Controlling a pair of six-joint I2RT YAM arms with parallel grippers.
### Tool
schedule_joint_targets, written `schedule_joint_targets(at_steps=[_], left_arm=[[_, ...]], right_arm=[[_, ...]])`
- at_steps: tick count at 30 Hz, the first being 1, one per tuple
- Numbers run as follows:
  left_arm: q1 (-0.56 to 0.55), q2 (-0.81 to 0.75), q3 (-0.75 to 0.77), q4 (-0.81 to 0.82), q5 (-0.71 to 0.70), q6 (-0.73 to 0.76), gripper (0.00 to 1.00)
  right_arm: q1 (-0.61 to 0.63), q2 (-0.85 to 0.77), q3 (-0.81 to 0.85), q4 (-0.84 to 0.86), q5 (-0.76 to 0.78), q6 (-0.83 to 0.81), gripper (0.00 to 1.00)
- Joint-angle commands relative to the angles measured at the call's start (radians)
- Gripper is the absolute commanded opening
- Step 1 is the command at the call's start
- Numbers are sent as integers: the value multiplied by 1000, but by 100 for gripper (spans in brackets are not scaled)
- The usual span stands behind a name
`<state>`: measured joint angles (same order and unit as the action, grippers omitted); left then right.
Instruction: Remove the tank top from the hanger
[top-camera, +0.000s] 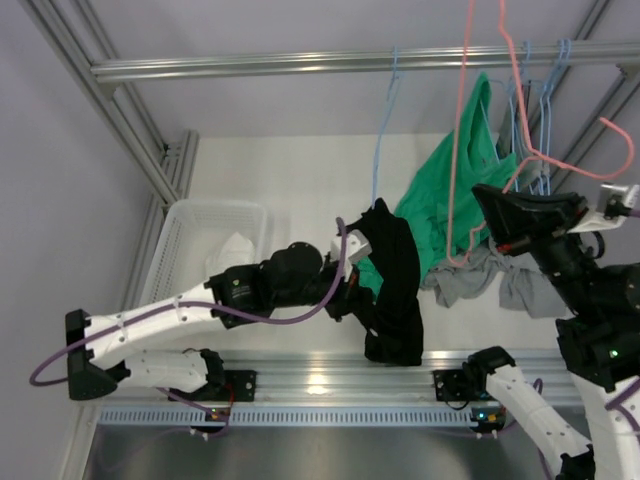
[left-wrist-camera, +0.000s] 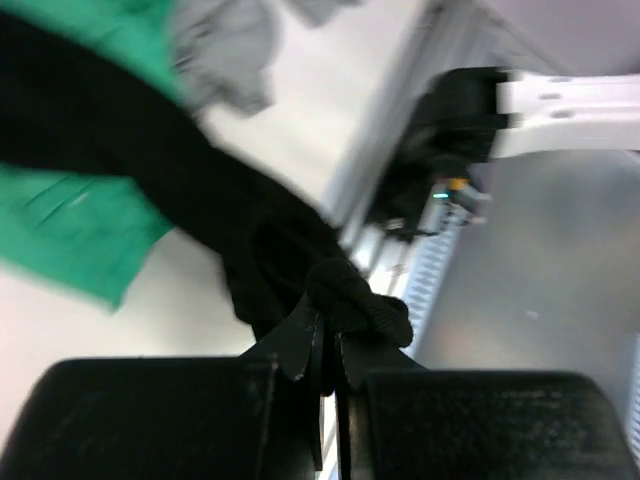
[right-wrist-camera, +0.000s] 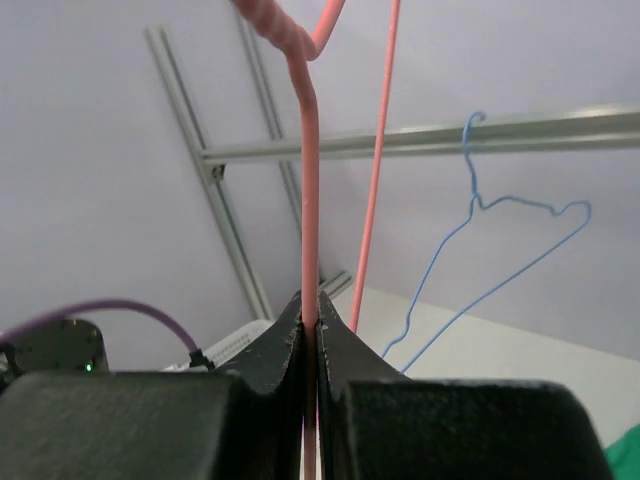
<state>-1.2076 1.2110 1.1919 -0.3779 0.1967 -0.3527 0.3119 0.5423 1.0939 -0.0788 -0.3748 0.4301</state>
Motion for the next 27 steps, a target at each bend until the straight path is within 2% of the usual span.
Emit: schedule_joint_targets(at_steps=[1,3,6,8,9,10,11,12,14,15,20,23,27], left_arm=[[10,-175,-166,22,-402,-64,0],[10,-225,-239,22,-502,-71,0],[11,-243,-339,22,-635,-103,0],[11,-258,-382,23,-658,-123,0],[11,-266,-393,24,-681,-129,1],[11,-274,-400,22,-692,-134,7],[11,-295,-413,20,-703,-137,14],[13,-307,-416,17,-724,-138,50],[14,-339,-416,1,-752,-150,95],[17,-347,-407,-21,-764,-152,99],[20,-390,-357,-98,-824,-143,99],[20,-419,-351,-108,-841,-127,99],[22,-439,-350,-121,-846,-124,99]], right_arm=[[7,-7,208,-224,169,-98,0],[6,-16,248,-399,218,-126,0],[6,-22,276,-553,275,-157,0],[7,-22,261,-647,271,-169,0],[7,-24,250,-667,239,-171,0],[7,-19,233,-697,222,-168,0],[7,-19,227,-713,208,-168,0],[7,-18,221,-728,200,-165,0],[7,-16,204,-760,214,-162,0],[7,-16,196,-766,217,-163,0],[7,44,161,-754,217,-163,0],[7,128,184,-734,269,-182,0],[9,226,245,-623,315,-179,0]])
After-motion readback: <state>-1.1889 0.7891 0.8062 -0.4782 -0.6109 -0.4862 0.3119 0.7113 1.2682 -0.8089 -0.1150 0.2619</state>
